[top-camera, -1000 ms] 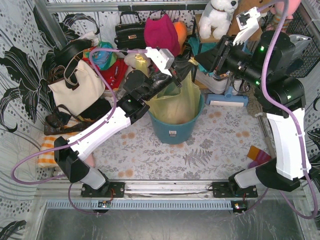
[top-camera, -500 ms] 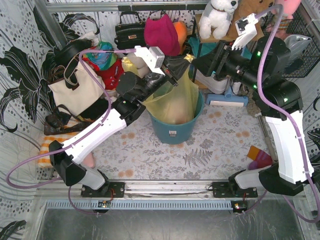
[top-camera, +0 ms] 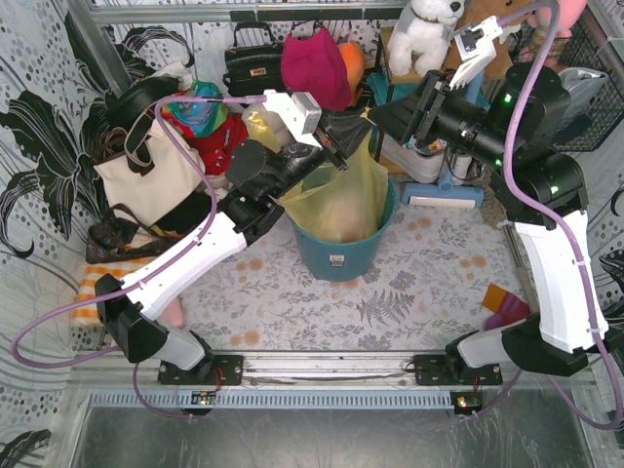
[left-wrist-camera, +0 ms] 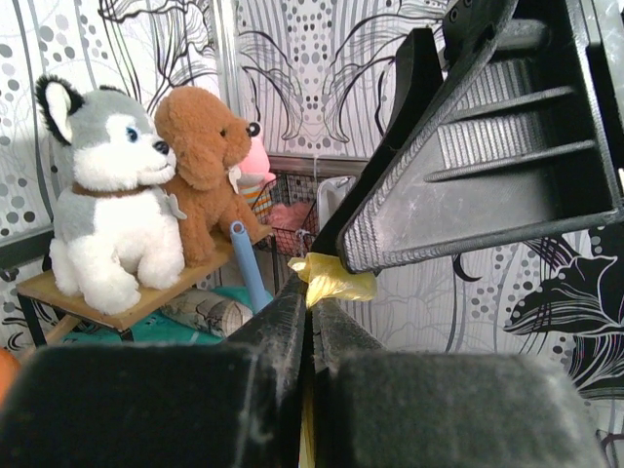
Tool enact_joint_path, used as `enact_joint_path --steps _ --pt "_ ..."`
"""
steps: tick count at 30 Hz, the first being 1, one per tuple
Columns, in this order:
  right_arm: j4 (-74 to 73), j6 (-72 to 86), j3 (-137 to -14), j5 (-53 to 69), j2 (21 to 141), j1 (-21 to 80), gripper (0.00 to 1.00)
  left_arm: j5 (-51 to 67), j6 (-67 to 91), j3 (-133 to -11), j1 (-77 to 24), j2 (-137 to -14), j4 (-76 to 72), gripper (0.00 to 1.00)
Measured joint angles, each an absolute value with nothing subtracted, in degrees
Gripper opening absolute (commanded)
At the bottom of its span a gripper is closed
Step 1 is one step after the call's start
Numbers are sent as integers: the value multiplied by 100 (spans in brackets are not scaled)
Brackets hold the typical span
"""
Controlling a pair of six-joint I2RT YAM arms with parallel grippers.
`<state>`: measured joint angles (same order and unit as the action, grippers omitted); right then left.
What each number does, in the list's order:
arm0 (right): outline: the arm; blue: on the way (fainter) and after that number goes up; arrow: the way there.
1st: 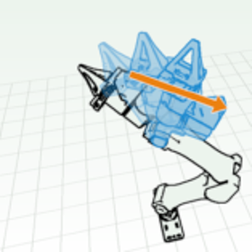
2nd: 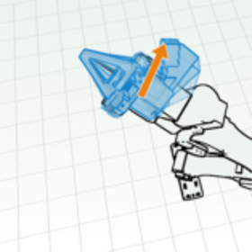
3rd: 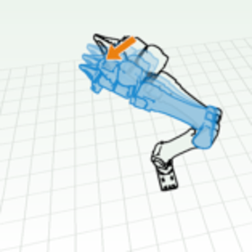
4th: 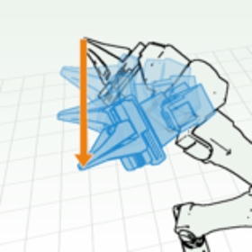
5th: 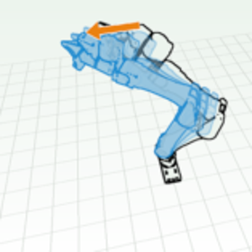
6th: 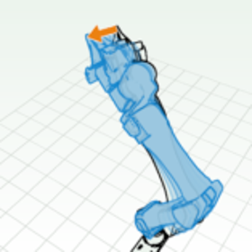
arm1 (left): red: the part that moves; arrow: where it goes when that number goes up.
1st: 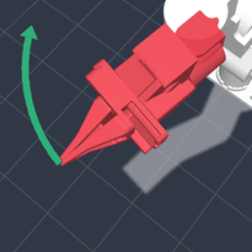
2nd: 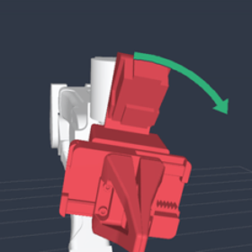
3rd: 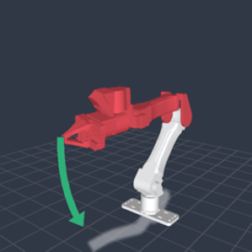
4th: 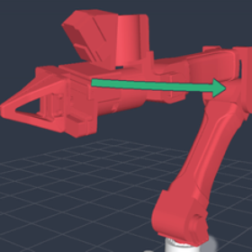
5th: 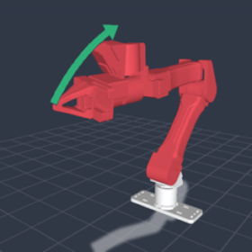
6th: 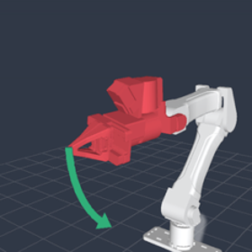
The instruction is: Tie the trash bag
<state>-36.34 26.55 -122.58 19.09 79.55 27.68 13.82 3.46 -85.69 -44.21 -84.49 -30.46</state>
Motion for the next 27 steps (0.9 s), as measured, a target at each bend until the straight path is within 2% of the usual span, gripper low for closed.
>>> enact_joint_path --steps 6,15,21,24,27 --pt "-3693 2648 -12296 1994 8053 2768 31 1380 344 -8578 -4421 -8541 -2934 9" --pt "-4012 2558 -12558 1898 8193 2768 32 1380 342 -8630 -4421 -8586 -2847 9" --pt "-4141 2438 -12599 1815 8200 2768 16 1376 338 -8648 -4421 -8589 -2788 9" --pt "-4174 2423 -12602 1793 8202 2768 0 1374 340 -8680 -4421 -8617 -2755 9" --pt "-4226 2414 -12613 1752 8204 2768 0 1374 340 -8733 -4421 -8656 -2733 11"
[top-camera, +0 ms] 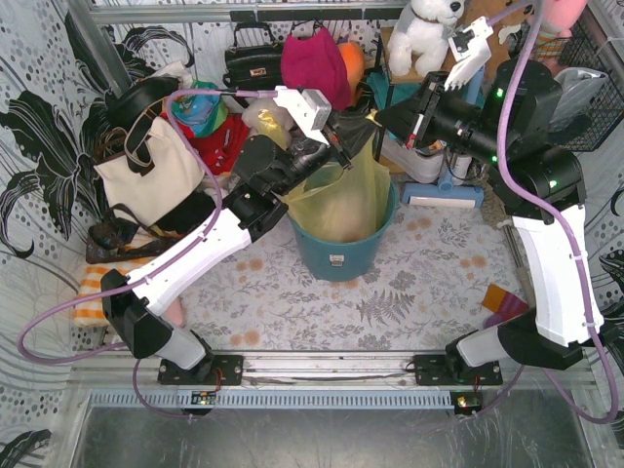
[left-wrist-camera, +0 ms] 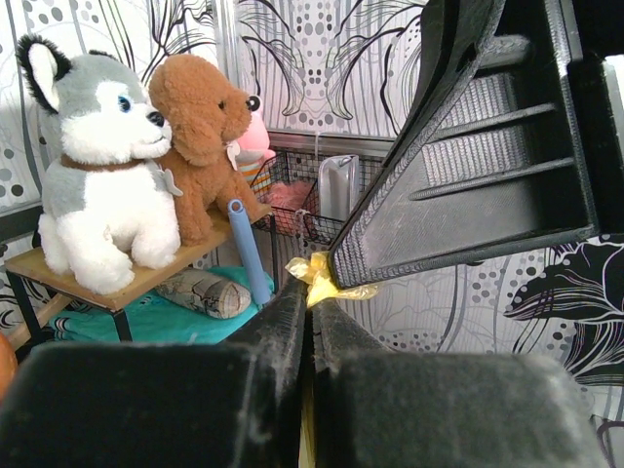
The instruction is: Tie the trash bag
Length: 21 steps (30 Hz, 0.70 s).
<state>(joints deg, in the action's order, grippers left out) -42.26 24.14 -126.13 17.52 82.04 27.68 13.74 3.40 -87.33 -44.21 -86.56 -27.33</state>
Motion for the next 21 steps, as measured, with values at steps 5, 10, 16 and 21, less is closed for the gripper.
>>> enact_joint_path --steps 5,10,16,21 --pt "-4213 2414 -12632 1653 8202 2768 0 1385 338 -8733 -4421 -8656 -2733 37" --pt "-4112 2414 -12672 1494 8202 2768 0 1433 329 -8698 -4421 -8652 -2735 44" --pt "-3990 2416 -12761 1450 8202 2768 0 1483 314 -8654 -4421 -8652 -2554 21" --pt "-3953 2416 -12761 1450 8202 2768 0 1557 283 -8715 -4421 -8680 -2226 18"
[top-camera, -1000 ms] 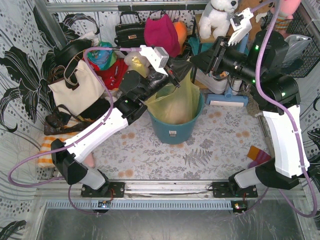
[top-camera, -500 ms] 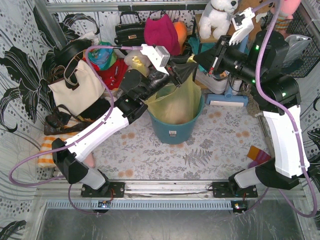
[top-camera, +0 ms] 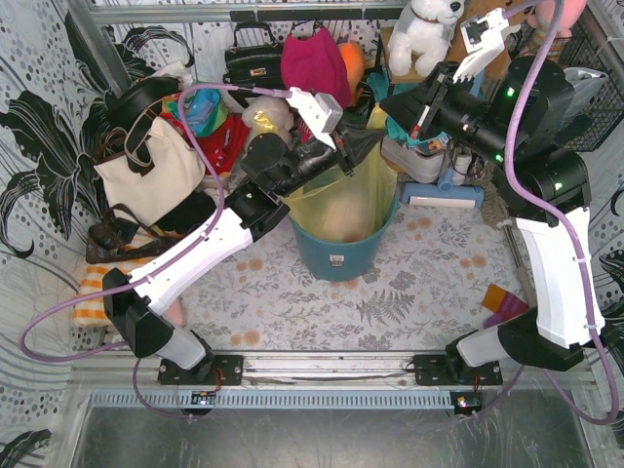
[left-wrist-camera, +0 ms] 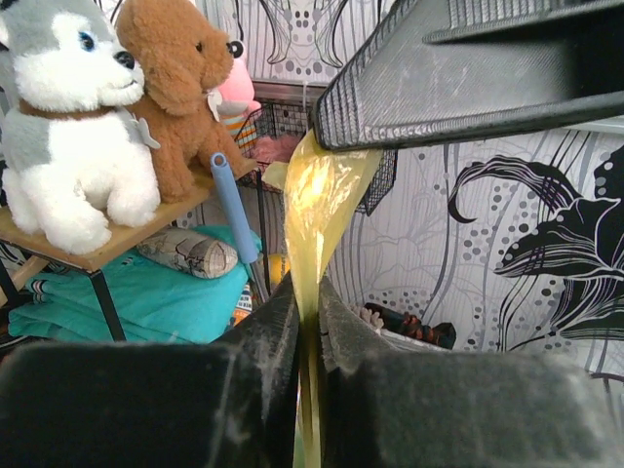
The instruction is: Tie the trash bag
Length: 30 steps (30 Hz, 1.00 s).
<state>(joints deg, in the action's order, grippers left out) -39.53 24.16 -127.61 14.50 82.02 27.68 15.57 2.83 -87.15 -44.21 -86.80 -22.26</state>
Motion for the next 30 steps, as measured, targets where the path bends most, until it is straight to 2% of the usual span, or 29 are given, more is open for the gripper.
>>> enact_joint_path --steps 1,3,5,30 --pt "-3942 2416 -12761 1450 8202 2768 0 1566 276 -8739 -4421 -8698 -2193 23" --pt "-3938 2416 -12761 1450 8202 2768 0 1570 270 -8746 -4421 -8705 -2128 47" --pt "-3935 2416 -12761 1450 8202 2768 0 1575 257 -8746 -4418 -8705 -2084 52" --pt "-3769 2440 -12457 1452 8060 2768 0 1557 296 -9323 -4421 -8654 -2134 41"
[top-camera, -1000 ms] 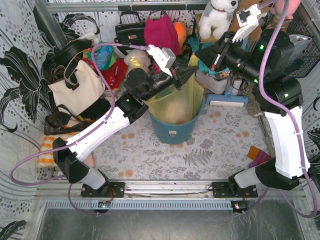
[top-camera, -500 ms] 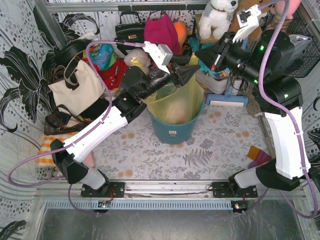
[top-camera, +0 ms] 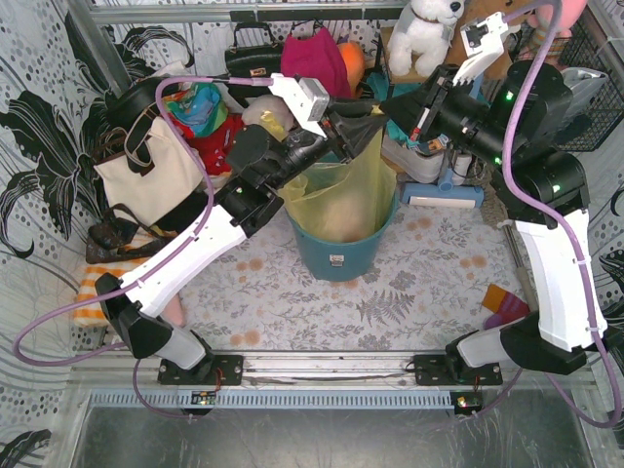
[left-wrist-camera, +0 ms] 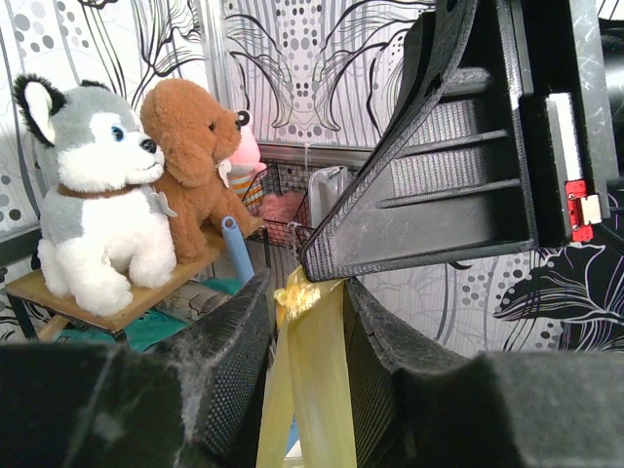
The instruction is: Tie the trash bag
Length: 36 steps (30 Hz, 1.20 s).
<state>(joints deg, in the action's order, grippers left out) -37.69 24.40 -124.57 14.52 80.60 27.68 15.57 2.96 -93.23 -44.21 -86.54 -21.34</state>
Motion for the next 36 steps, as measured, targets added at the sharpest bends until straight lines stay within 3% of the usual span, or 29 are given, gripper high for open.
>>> enact_joint_path --steps 15,19,23,30,34,36 --pt "-3706 2440 -12394 1431 7992 2768 0 1516 296 -9443 -4418 -8823 -2056 38" --pt "-3706 2440 -12394 1431 7985 2768 0 1507 292 -9443 -4418 -8866 -2027 25" --pt "-3706 2440 -12394 1431 7985 2768 0 1516 298 -9443 -4421 -8875 -2016 0" --pt "-3704 2440 -12383 1431 7975 2768 0 1551 309 -9480 -4418 -8877 -1975 0" --pt "-3693 2443 -12322 1433 7920 2768 35 1632 340 -9480 -4418 -8877 -1970 0" --pt "-3675 2449 -12289 1433 7881 2768 41 1678 351 -9478 -4418 -8875 -1973 0"
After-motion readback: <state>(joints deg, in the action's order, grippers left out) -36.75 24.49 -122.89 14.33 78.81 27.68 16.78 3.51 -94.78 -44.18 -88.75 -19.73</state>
